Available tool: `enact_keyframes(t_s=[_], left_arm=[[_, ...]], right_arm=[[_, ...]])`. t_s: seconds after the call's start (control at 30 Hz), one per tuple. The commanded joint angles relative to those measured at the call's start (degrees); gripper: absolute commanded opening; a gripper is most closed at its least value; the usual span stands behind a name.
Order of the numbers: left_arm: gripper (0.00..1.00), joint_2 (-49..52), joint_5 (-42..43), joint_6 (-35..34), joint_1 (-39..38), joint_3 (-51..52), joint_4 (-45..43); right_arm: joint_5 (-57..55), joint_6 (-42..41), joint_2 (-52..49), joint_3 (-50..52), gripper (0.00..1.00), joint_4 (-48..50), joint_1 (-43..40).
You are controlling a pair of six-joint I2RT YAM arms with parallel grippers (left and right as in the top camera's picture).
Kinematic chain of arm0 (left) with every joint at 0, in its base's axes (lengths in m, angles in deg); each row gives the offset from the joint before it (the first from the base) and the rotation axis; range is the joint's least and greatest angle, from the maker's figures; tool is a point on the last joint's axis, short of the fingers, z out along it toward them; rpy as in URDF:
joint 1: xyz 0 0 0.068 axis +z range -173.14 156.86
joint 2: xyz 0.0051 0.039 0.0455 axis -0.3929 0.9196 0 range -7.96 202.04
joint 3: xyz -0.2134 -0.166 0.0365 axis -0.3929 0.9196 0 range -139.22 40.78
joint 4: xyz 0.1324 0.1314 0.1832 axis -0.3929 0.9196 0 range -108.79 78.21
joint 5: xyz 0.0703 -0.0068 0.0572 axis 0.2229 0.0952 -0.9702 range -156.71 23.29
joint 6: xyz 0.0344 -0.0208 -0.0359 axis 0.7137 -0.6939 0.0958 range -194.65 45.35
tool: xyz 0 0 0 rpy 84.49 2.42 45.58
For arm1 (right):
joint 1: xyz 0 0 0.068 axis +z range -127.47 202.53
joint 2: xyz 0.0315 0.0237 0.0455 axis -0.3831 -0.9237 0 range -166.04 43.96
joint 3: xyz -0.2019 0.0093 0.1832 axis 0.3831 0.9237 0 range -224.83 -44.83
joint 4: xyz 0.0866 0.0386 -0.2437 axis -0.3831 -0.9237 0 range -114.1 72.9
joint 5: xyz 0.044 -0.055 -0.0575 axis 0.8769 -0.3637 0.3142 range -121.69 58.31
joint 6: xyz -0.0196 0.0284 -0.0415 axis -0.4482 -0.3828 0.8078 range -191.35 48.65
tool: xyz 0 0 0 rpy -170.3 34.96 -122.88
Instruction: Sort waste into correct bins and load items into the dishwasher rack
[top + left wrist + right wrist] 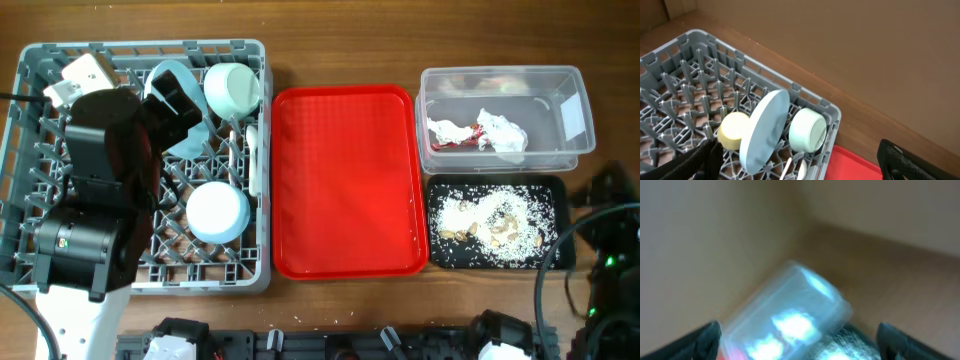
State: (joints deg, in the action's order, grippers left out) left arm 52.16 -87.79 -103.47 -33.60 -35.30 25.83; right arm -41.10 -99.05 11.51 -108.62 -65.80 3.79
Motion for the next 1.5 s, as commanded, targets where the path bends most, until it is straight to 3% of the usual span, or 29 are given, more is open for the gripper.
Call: enact_keyframes(t_s=[0.0,0.1,0.2,0.43,0.6,0.7,0.8,1.47], left_arm=[[1.0,0.0,0.7,0.0,-0.3,-0.4,-0.1],[1.0,0.0,0.7,0.0,-0.3,-0.4,-0.1],[1.0,0.0,0.7,0.0,-0.3,-0.4,-0.1],[1.0,0.0,0.7,0.0,-0.3,-0.4,-0.1],[1.0,0.0,0.7,0.0,-0.3,-0.4,-0.1],[1.0,0.0,0.7,0.0,-0.3,-0.4,-0.1],[1.0,0.0,0.7,0.0,-0.3,-0.4,-0.1],[1.0,0.0,0.7,0.0,-0.3,-0.4,-0.1]], right_arm=[[7.0,0.8,3.7,7.6,1.0,17.9,10.4],[10.9,9.1,12.0,25.0,1.0,51.8,20.9],[11.0,10.1,17.8,36.6,1.0,63.2,23.6],[12.1,9.6,31.5,54.4,1.0,62.0,23.7],[17.0,8.3,32.3,63.5,1.0,59.7,23.7],[16.8,16.2,32.3,63.5,1.0,48.9,23.7],[16.3,22.1,32.3,63.5,1.0,49.1,23.7],[16.3,21.7,32.2,63.5,1.0,49.1,23.7]])
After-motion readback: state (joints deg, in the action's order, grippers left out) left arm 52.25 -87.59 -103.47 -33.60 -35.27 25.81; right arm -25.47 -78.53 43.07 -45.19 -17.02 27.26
